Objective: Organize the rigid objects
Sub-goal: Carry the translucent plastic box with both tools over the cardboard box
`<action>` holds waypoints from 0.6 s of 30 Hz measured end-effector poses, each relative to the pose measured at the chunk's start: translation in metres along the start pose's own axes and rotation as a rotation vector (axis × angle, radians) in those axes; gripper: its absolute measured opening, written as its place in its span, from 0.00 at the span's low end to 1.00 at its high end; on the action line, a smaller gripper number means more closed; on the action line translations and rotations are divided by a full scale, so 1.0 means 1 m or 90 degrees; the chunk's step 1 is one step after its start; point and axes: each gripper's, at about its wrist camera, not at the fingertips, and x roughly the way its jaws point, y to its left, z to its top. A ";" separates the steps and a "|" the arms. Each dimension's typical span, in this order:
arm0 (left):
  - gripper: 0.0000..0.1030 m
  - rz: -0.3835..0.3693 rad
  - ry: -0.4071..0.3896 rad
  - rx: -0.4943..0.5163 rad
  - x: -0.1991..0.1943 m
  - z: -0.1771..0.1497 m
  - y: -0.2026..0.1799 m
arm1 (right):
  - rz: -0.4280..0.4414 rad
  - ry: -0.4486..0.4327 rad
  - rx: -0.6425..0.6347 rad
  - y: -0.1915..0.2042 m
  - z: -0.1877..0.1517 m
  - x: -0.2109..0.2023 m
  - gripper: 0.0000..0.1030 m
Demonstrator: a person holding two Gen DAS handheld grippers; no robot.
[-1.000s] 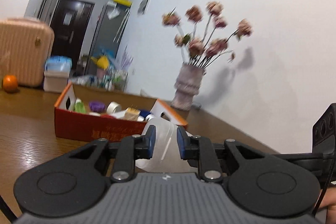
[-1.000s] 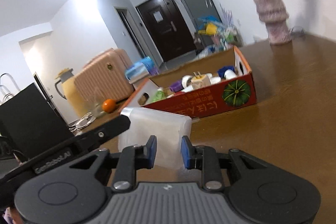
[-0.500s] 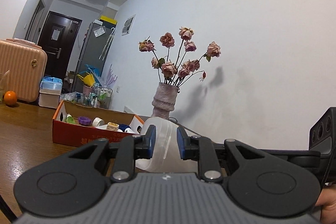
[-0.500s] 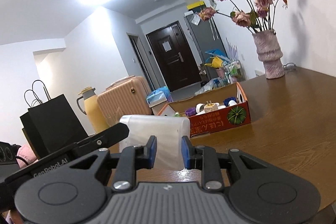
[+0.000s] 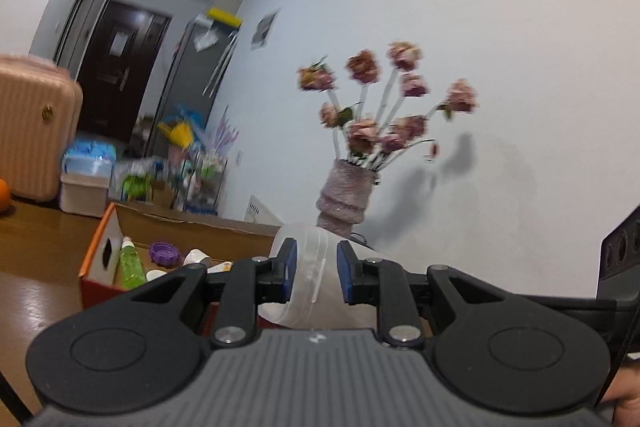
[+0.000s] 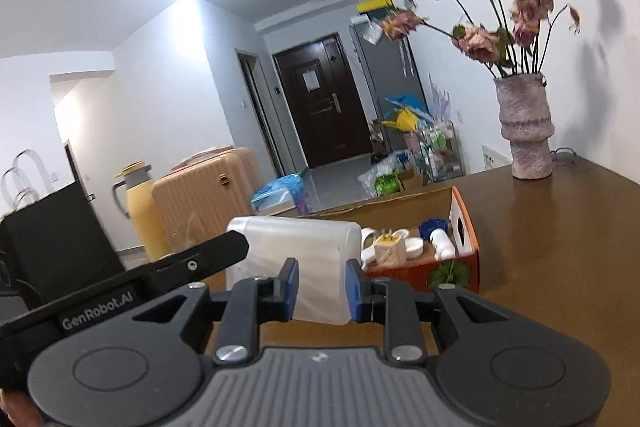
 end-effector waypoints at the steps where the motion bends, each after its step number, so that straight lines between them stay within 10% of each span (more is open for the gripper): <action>1: 0.21 0.005 0.009 -0.009 0.015 0.006 0.005 | -0.003 0.010 -0.004 -0.005 0.012 0.016 0.24; 9: 0.21 0.038 0.103 -0.093 0.120 0.025 0.054 | -0.001 0.139 0.052 -0.057 0.074 0.132 0.24; 18: 0.21 0.056 0.227 -0.193 0.188 -0.010 0.094 | -0.039 0.272 0.122 -0.109 0.060 0.212 0.24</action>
